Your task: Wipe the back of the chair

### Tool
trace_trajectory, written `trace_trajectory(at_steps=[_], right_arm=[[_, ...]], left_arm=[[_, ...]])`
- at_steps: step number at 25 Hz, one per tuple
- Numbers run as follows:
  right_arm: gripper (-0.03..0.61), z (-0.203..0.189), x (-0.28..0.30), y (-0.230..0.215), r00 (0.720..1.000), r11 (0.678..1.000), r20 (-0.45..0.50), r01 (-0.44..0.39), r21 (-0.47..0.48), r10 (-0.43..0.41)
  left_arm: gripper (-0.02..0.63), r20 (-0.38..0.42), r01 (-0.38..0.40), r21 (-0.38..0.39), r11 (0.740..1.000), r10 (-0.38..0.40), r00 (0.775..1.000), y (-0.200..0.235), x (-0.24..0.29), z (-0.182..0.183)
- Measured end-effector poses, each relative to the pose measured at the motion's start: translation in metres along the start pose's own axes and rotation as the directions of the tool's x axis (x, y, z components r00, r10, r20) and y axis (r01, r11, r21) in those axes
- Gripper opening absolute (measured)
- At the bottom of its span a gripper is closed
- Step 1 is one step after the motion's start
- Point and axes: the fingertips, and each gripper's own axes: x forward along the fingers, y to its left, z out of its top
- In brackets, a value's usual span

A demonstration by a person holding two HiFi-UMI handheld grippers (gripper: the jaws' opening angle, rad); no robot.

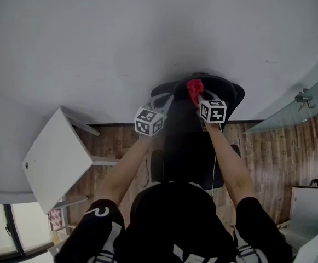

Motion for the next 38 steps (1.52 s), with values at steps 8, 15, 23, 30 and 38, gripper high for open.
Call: trace_trajectory(at_steps=[8, 15, 23, 30, 38], right_arm=[[0.077, 0.005, -0.025, -0.058, 0.991, 0.991, 0.010, 0.131, 0.013, -0.131], [0.077, 0.008, -0.047, -0.090, 0.984, 0.983, 0.014, 0.180, 0.030, -0.180], [0.071, 0.007, -0.077, -0.120, 0.978, 0.978, 0.018, 0.208, 0.019, -0.208], [0.071, 0.005, -0.101, -0.136, 0.978, 0.978, 0.029, 0.206, 0.043, -0.207], [0.066, 0.005, -0.127, -0.152, 0.973, 0.972, 0.042, 0.223, 0.076, -0.226]], left_arm=[[0.025, -0.001, 0.035, 0.011, 0.999, -0.035, 0.999, -0.018, 0.019, 0.001], [0.025, -0.014, 0.051, 0.028, 0.998, -0.050, 0.999, -0.034, 0.027, 0.003], [0.025, -0.026, 0.065, 0.048, 0.997, -0.064, 0.998, -0.064, 0.033, 0.004], [0.025, -0.022, 0.034, 0.042, 0.999, -0.033, 0.999, -0.083, 0.023, 0.002], [0.025, -0.013, -0.046, -0.005, 0.999, 0.046, 0.999, -0.093, 0.003, -0.001]])
